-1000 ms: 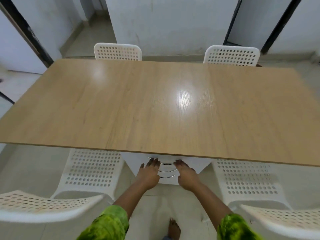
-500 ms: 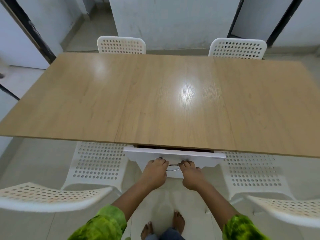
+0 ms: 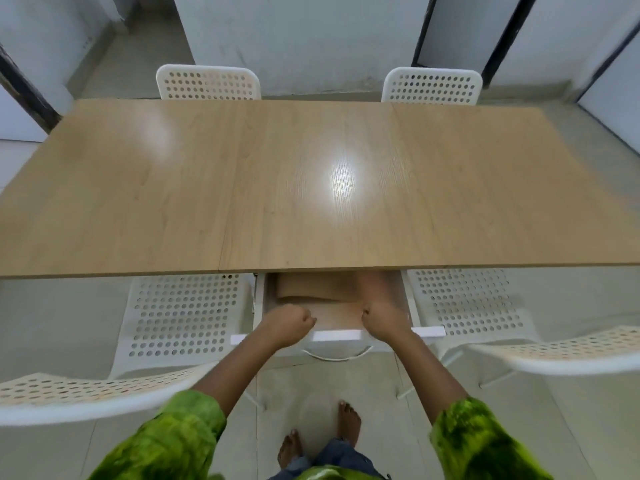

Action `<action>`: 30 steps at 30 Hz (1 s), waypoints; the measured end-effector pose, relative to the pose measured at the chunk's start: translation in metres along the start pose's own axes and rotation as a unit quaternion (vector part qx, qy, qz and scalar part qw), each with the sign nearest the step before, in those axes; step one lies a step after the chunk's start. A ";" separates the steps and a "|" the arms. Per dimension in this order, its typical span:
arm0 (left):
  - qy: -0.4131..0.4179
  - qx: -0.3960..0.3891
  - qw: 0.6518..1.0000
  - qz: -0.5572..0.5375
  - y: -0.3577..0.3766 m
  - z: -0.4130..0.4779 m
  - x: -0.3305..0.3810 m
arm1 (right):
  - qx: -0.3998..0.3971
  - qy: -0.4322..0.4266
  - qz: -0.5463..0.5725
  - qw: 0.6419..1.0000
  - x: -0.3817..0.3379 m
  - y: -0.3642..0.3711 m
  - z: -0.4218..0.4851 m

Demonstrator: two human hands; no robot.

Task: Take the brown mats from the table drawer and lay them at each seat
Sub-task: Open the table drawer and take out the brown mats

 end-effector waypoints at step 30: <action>-0.423 -0.055 0.668 -0.610 0.065 -0.065 -0.050 | -0.059 0.291 0.342 0.891 0.077 0.079 -0.048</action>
Point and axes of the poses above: each hand's wrist, its own z-axis towards the middle knuckle, its own y-axis out of the palm, x = y × z, the point moved 10 cm from there along z, towards the middle knuckle, and after that the axes turned 15 degrees about x, right-handed, at the moved point
